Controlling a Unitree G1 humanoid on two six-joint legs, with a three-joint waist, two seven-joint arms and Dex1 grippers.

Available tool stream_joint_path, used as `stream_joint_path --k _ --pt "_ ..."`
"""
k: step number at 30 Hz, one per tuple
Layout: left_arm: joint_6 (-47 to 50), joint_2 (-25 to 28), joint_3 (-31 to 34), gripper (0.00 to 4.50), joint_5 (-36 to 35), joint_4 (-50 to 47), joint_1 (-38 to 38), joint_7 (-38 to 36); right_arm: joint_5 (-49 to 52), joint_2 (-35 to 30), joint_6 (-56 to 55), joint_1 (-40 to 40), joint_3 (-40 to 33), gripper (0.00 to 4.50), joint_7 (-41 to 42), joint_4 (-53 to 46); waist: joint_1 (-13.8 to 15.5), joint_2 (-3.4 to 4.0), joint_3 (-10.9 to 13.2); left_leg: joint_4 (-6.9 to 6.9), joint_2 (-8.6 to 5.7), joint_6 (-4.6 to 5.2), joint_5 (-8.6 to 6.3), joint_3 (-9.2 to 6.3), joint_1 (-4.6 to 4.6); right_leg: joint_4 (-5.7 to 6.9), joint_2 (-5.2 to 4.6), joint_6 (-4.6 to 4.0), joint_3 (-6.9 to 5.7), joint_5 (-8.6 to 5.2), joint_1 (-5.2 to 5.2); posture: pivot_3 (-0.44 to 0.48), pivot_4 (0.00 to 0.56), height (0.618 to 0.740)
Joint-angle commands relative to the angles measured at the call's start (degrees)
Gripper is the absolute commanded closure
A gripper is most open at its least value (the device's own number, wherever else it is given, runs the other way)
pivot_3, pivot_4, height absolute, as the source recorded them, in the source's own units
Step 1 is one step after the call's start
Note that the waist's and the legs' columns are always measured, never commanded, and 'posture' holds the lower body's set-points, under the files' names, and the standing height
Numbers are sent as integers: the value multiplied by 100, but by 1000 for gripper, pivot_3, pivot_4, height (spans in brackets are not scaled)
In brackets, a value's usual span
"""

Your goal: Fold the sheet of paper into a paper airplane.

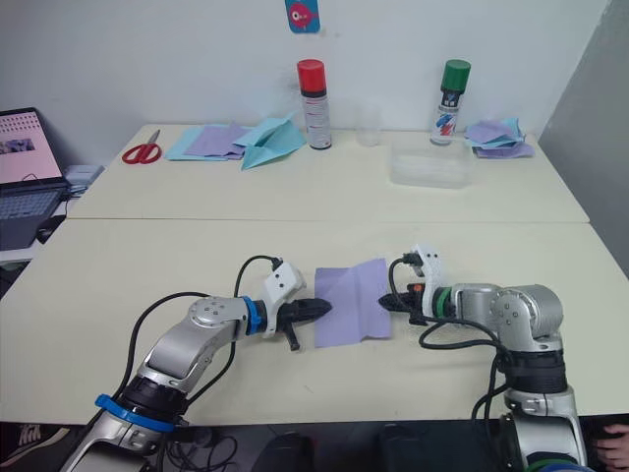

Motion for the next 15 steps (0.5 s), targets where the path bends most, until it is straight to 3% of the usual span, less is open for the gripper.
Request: stream_joint_path --k 1,15 --pt "54 117 -5 4500 280 249 47 90 -3 -105 -136 40 52 4445 185 -229 -1 0 0 0 1 0 0 0 0 0 0 0 0 0 0 0 150 740" --pt "-55 116 -153 4500 462 330 125 28 -114 36 -192 391 148 4445 105 -563 -2 0 0 -1 3 0 0 -2 2 0 0 0 1 0 0 0 150 740"
